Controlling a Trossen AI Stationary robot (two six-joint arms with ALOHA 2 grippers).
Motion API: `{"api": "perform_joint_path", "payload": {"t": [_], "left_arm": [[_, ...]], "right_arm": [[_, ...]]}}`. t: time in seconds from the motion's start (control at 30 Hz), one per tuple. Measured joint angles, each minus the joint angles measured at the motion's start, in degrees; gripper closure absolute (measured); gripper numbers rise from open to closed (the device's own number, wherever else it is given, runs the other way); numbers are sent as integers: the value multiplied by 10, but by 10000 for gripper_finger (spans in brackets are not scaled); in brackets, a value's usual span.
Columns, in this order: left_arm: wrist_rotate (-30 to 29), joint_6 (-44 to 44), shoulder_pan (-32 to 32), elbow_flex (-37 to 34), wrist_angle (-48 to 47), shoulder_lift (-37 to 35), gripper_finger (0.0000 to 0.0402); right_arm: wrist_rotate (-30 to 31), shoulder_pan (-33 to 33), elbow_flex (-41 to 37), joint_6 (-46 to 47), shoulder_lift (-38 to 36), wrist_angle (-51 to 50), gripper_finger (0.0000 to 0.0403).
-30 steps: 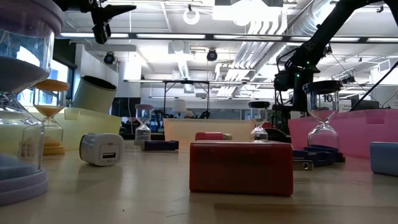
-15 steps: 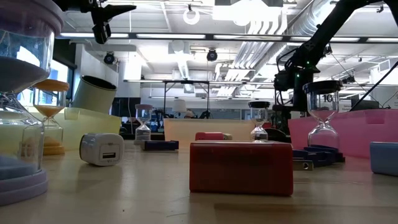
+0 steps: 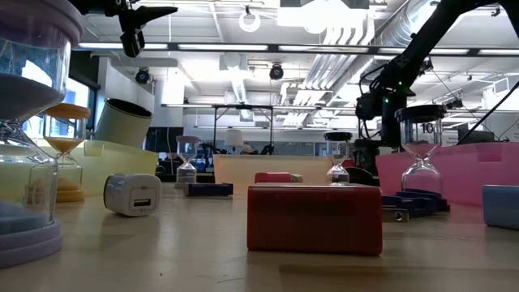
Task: Pick & Place Office items
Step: Put the blue block in the red bin
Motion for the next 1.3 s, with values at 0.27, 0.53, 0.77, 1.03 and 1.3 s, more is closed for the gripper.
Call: {"api": "perform_joint_path", "payload": {"t": [0.27, 0.53, 0.77, 1.03, 1.3], "left_arm": [[0, 0, 0, 0, 0, 0, 261], [0, 0, 0, 0, 0, 0, 261], [0, -3, 0, 0, 0, 0, 261], [5, -4, 0, 0, 0, 0, 261], [5, -5, 0, 0, 0, 0, 261]], "right_arm": [[0, 8, 0, 1, 11, 6, 145], [2, 13, 0, 20, 20, 17, 145], [2, 13, 0, 21, 20, 17, 150], [7, 16, 0, 18, 30, 20, 190], [2, 14, 0, 26, 43, 30, 232]]}}
